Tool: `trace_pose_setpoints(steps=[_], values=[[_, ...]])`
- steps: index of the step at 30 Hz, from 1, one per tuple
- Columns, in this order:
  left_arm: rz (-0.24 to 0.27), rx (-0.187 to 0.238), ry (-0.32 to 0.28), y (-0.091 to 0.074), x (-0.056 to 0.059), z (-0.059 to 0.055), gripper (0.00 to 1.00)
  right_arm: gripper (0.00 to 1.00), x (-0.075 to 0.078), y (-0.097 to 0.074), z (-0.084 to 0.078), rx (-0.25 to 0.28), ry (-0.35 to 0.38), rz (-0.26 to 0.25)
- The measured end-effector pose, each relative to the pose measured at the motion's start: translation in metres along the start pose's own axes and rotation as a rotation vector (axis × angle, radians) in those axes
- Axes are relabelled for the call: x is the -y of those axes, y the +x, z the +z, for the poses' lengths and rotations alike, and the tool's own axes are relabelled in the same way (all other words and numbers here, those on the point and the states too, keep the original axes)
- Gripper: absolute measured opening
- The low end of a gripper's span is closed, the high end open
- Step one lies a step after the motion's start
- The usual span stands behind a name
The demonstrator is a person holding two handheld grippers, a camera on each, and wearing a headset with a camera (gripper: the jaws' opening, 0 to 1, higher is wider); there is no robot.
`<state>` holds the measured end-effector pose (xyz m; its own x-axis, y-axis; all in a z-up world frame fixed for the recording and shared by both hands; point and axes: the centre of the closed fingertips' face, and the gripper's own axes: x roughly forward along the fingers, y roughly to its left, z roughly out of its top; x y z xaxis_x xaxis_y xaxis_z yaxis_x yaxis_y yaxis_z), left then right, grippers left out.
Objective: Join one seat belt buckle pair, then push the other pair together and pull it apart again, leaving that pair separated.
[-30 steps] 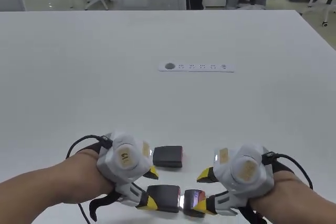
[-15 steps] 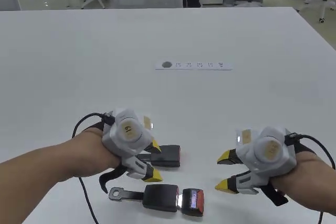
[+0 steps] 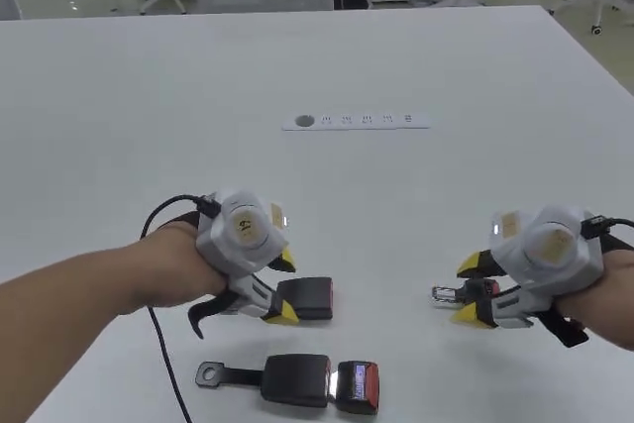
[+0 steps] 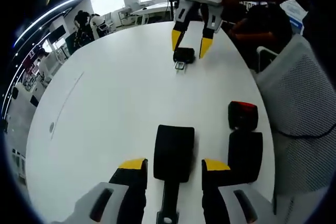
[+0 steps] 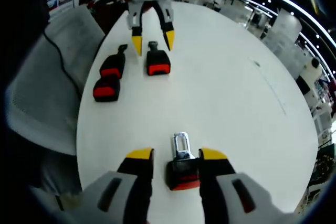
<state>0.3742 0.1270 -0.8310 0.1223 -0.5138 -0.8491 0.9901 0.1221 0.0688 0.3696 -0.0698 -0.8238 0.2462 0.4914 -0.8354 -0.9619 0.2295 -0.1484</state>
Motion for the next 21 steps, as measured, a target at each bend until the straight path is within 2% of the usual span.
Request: trace_pose_setpoints(steps=[7, 12, 16, 21], values=[[-0.025, -0.019, 0.000, 0.007, -0.001, -0.007, 0.42, 0.34, 0.010, -0.002, -0.020, -0.033, 0.013, -0.003], [-0.035, -0.033, 0.010, 0.013, -0.002, -0.010, 0.40, 0.35, 0.006, 0.004, -0.033, -0.071, 0.014, 0.041], [-0.044, -0.034, 0.022, 0.015, -0.002, -0.006, 0.38, 0.33, 0.010, 0.007, -0.036, -0.081, -0.002, 0.047], [-0.049, -0.053, 0.033, 0.018, 0.001, -0.005, 0.35, 0.32, 0.008, 0.007, -0.038, -0.096, -0.044, 0.088]])
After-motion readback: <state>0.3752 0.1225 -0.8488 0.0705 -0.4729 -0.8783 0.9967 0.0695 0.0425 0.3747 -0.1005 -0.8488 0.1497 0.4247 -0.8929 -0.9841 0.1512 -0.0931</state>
